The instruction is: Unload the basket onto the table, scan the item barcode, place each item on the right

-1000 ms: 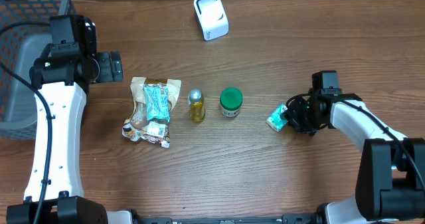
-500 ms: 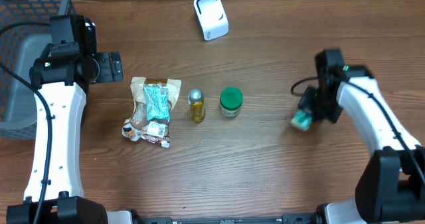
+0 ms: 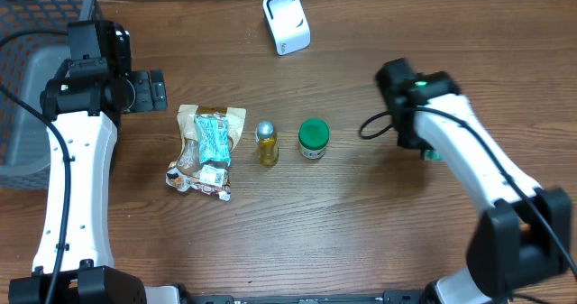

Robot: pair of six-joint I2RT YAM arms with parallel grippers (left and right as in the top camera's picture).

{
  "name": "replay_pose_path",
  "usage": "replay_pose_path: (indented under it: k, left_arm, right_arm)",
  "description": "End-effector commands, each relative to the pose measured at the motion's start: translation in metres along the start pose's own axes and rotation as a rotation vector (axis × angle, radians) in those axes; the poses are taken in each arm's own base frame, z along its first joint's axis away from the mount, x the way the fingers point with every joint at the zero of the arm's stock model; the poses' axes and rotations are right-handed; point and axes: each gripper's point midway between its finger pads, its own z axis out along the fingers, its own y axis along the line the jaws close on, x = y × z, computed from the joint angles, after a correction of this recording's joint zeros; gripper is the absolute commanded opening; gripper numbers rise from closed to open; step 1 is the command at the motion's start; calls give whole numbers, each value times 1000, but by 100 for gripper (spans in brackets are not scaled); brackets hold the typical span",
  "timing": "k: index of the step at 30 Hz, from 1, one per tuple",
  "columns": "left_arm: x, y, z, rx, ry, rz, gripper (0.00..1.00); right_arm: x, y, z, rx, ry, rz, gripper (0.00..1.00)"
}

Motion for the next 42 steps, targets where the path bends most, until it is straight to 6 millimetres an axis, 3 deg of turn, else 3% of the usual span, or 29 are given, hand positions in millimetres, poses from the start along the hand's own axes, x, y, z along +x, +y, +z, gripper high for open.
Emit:
replay_pose_path:
  k: [1,6,18,26,33,42]
  left_arm:
    - [-10,3,-11,-6,-41,12,100]
    - [-10,3,-11,-6,-41,12,100]
    - [-10,3,-11,-6,-41,12,100]
    - [-10,3,-11,-6,-41,12,100]
    - [-10,3,-11,-6,-41,12,100]
    - [-10,3,-11,-6,-41,12,100]
  right_arm:
    - [-5,6,7,173,-51,-123,4]
    - [-9,12,18,320,-74,-236,4]
    - [-8,35,45,326,-47,-249,4]
    - [-7,24,58,342,-2,-230,4]
    - [0,6,83,350,48,-173,4]
    - [4,14,86,325,58,-217,6]
